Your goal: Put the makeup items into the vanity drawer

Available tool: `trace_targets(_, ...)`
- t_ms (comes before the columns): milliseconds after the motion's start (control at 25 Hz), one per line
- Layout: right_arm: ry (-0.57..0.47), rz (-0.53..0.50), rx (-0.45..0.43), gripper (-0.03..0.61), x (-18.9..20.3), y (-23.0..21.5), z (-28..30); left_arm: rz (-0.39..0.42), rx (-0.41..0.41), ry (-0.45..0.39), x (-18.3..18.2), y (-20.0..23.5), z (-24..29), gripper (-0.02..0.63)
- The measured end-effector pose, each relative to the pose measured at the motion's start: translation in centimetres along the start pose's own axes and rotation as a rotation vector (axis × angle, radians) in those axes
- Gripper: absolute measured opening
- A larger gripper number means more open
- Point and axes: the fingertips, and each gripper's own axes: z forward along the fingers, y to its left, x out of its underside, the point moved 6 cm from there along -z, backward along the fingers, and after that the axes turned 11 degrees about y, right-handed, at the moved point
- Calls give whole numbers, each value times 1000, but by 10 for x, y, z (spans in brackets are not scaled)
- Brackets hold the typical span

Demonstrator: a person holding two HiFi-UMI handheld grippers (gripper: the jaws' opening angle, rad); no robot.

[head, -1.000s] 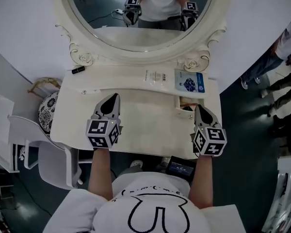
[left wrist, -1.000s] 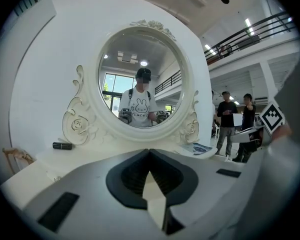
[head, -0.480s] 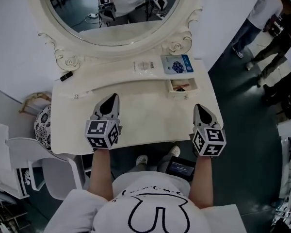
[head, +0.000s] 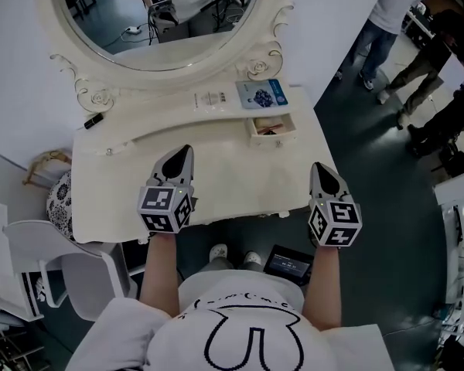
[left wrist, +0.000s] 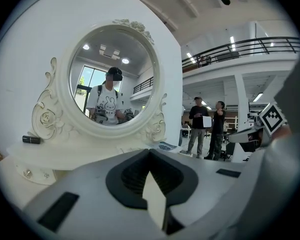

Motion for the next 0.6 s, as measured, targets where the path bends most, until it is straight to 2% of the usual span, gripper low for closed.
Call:
trace_targets(200, -35, 9, -46, -12, -6, -13, -10, 17, 11, -16, -10, -24, 1, 8)
trace_targets(600, -19, -56, -54, -14, -8, -28, -18, 58, 27, -46, -26, -55, 8, 8)
